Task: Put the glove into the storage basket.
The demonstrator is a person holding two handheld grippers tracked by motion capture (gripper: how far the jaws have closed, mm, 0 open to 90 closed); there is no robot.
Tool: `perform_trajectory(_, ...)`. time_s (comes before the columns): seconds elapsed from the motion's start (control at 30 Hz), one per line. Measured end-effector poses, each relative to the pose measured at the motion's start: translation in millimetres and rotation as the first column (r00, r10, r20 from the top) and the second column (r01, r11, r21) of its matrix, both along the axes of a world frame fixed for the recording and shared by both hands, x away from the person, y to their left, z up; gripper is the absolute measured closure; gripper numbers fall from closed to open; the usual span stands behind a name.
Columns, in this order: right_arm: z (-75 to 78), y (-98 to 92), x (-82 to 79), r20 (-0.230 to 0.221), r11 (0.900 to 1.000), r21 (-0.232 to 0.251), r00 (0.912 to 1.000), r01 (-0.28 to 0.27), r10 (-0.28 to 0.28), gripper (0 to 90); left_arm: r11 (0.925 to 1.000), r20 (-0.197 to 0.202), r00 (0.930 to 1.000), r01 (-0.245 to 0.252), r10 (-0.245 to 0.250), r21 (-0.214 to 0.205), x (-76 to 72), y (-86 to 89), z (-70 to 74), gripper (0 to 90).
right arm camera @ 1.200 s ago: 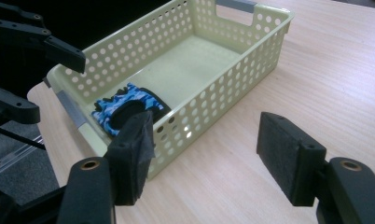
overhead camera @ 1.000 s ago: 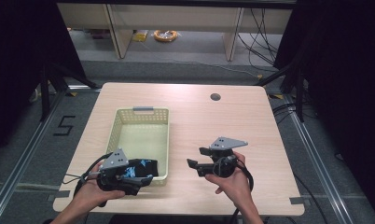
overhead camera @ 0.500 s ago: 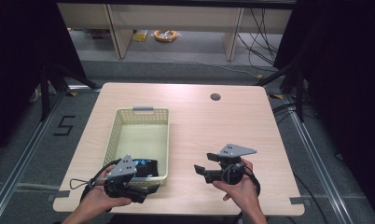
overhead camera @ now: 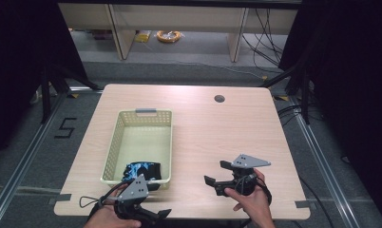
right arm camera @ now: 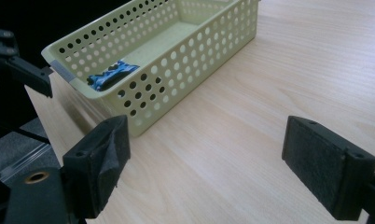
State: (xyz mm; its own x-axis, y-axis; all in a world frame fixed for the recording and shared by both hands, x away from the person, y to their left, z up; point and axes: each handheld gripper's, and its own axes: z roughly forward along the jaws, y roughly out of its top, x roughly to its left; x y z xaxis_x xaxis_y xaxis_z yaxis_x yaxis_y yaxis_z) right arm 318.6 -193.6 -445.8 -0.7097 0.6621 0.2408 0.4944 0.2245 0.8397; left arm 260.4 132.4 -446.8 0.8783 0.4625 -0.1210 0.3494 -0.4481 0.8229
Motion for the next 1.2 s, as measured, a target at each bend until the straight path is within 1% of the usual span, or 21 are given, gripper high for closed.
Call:
perform_trajectory(0.17,-2.1,-1.6,-7.3,-0.001,1.0,-0.004,1.0,-0.002,0.002,16.9,0.9998,-0.018,0.9997,0.017,-0.017,-0.01,-6.9,-2.6,-7.7,16.1)
perform_trajectory(0.2,-2.3,-1.2,-9.9,-0.025,1.0,0.002,0.9997,0.002,-0.002,17.0,0.9989,-0.002,0.999,0.045,-0.045,0.013,-6.2,-1.8,-8.9,16.2)
perform_trajectory(0.27,-5.2,-2.4,-9.8,-0.006,1.0,-0.008,1.0,-0.005,0.005,17.3,0.9996,-0.042,0.9989,0.018,-0.019,-0.021,-11.1,-5.5,-14.8,16.2)
perform_trajectory(0.33,-6.6,-2.3,-12.9,-0.033,1.0,-0.002,0.9994,0.006,-0.006,17.6,0.9997,-0.034,0.9991,0.024,-0.024,-0.001,-13.2,-6.5,-19.3,16.2)
perform_trajectory(0.43,-9.6,-3.7,-12.5,-0.008,0.9999,-0.012,1.0,-0.006,0.006,17.6,0.9993,-0.026,0.9992,0.029,-0.029,0.021,-14.5,-7.7,-23.9,16.2)
perform_trajectory(0.47,-9.9,-3.4,-18.3,-0.052,0.9999,-0.011,0.9986,0.006,-0.006,17.7,0.9989,-0.034,0.9989,0.034,-0.033,0.031,-15.5,-8.4,-27.5,16.2)
perform_trajectory(0.5,-12.2,-3.6,-16.6,-0.011,0.9999,-0.005,0.9999,-0.009,0.009,17.7,0.9986,-0.031,0.9987,0.042,-0.041,0.031,-15.7,-9.0,-29.5,16.2)
perform_trajectory(0.53,-12.2,-3.1,-19.3,-0.034,1.0,-0.004,0.9994,-0.004,0.004,17.7,0.9987,-0.042,0.9983,0.043,-0.041,0.027,-16.9,-9.9,-31.5,16.2)
perform_trajectory(0.57,-13.5,-4.0,-18.7,-0.01,0.9997,-0.013,0.9997,-0.021,0.021,17.7,0.9975,-0.021,0.9984,0.053,-0.052,0.046,-16.7,-9.6,-32.2,16.2)
perform_trajectory(0.6,-12.5,-3.0,-23.2,-0.049,1.0,-0.006,0.9988,-0.004,0.003,17.7,0.9983,-0.036,0.9984,0.044,-0.043,0.039,-18.4,-10.3,-33.6,16.2)
perform_trajectory(0.67,-15.8,-3.1,-22.9,-0.012,0.9997,-0.004,0.9996,-0.025,0.025,17.7,0.9972,-0.041,0.9978,0.054,-0.052,0.051,-18.2,-9.4,-35.4,16.2)
perform_trajectory(0.7,-14.6,-2.8,-26.7,-0.041,0.9998,-0.013,0.9991,-0.012,0.011,17.7,0.9983,-0.032,0.9986,0.044,-0.043,0.037,-19.1,-10.4,-38.0,16.2)
perform_trajectory(0.73,-17.4,-2.9,-24.8,-0.008,0.9994,-0.006,0.9994,-0.033,0.033,17.8,0.9977,-0.035,0.9984,0.046,-0.044,0.051,-19.2,-9.9,-39.4,16.2)
perform_trajectory(0.77,-16.1,-2.4,-29.7,-0.049,0.9997,-0.016,0.9987,-0.017,0.016,18.0,0.9983,-0.031,0.9989,0.036,-0.035,0.046,-20.3,-10.8,-41.5,16.2)
perform_trajectory(0.8,-19.3,-3.0,-27.3,0.0,0.9991,-0.016,0.9992,-0.039,0.039,18.0,0.9966,-0.025,0.9989,0.041,-0.04,0.071,-19.8,-9.5,-42.4,16.2)
perform_trajectory(1.0,-25.3,-1.3,-35.4,-0.037,0.9984,-0.028,0.9982,-0.048,0.047,18.1,0.9966,-0.03,0.9991,0.032,-0.03,0.076,-21.8,-8.3,-48.2,16.2)
perform_trajectory(1.07,-27.0,-2.9,-35.5,-0.008,0.9966,-0.053,0.998,-0.063,0.062,18.1,0.9941,-0.009,0.9992,0.04,-0.039,0.101,-20.0,-6.3,-49.4,16.2)
perform_trajectory(1.1,-27.7,-2.0,-37.9,-0.032,0.9969,-0.042,0.9974,-0.066,0.065,18.2,0.9941,-0.009,0.9992,0.04,-0.039,0.101,-20.0,-6.3,-49.4,16.2)
perform_trajectory(1.13,-28.9,-3.3,-37.2,-0.003,0.9944,-0.064,0.9965,-0.083,0.083,18.3,0.9962,-0.043,0.9989,0.019,-0.015,0.084,-22.6,-7.2,-51.6,16.2)
perform_trajectory(1.17,-29.5,-2.1,-40.3,-0.035,0.996,-0.05,0.9968,-0.073,0.072,18.4,0.995,-0.039,0.9991,0.018,-0.014,0.098,-22.3,-6.3,-52.1,16.2)
perform_trajectory(1.2,-30.6,-2.8,-40.1,-0.02,0.9937,-0.067,0.9959,-0.089,0.088,18.5,0.995,-0.03,0.9994,0.019,-0.016,0.098,-22.2,-5.9,-53.1,16.2)
